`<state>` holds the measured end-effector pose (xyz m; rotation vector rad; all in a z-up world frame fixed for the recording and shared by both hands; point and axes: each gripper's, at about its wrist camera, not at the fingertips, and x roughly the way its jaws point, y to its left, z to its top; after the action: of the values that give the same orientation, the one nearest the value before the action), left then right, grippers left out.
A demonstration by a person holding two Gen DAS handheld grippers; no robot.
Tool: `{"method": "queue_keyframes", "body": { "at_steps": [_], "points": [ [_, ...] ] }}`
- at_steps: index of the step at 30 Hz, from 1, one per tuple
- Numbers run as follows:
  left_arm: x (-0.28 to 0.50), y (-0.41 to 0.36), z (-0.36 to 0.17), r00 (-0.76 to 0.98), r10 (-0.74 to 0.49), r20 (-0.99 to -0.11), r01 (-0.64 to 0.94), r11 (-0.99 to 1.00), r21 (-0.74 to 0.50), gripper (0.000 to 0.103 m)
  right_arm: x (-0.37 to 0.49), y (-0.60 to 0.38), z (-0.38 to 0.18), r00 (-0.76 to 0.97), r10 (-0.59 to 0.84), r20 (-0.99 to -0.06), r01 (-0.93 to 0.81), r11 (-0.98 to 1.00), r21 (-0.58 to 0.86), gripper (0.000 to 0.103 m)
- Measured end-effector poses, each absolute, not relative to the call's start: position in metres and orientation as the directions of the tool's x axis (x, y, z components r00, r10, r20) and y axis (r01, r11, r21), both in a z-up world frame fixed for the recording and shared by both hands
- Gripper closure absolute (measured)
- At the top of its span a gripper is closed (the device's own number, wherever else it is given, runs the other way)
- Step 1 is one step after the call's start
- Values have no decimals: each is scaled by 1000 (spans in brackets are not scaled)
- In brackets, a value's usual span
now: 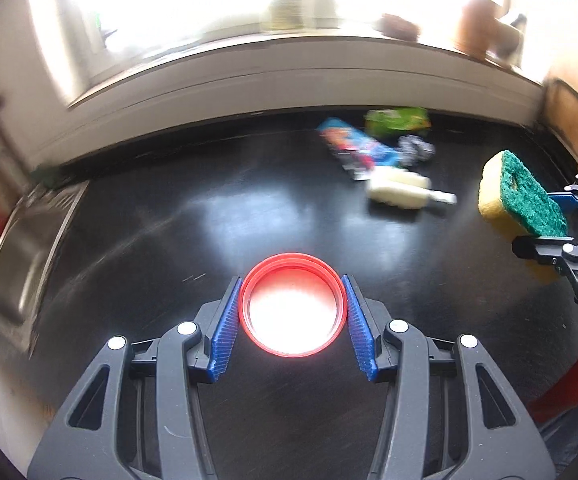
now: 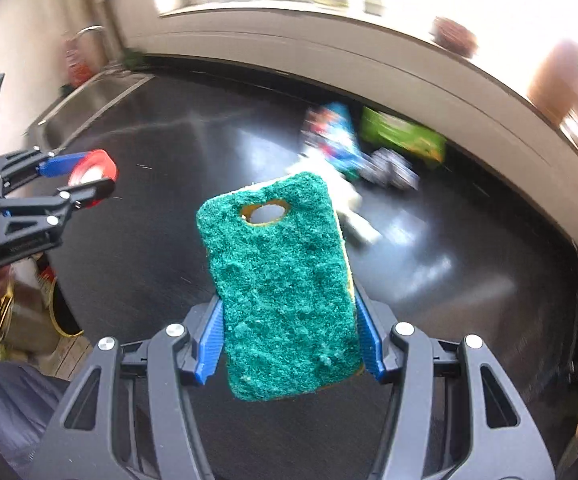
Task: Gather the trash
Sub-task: 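Carry the red lid and green sponge over the trash bin with both grippers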
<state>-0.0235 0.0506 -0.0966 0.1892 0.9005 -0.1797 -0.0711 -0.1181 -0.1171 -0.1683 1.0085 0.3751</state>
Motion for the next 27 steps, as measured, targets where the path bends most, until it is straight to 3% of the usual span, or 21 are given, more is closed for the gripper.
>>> {"method": "queue_keyframes", "body": {
  "at_steps": [7,15,27],
  "points": [
    [-54,146,-95,601,96,-793,-28,995,99,54,-54,-7,-103,397,379,-836,-616,785,63,47],
    [-124,257,-113,514,278,-811,-358,929,92,54,-78,147,-109,192,497,-846,-844,524,116,47],
    [-226,366,-177,383,346,-856,-640,768,24,54,-133,322,-160,-70,446,-892,-934,285,216,47]
  ]
}}
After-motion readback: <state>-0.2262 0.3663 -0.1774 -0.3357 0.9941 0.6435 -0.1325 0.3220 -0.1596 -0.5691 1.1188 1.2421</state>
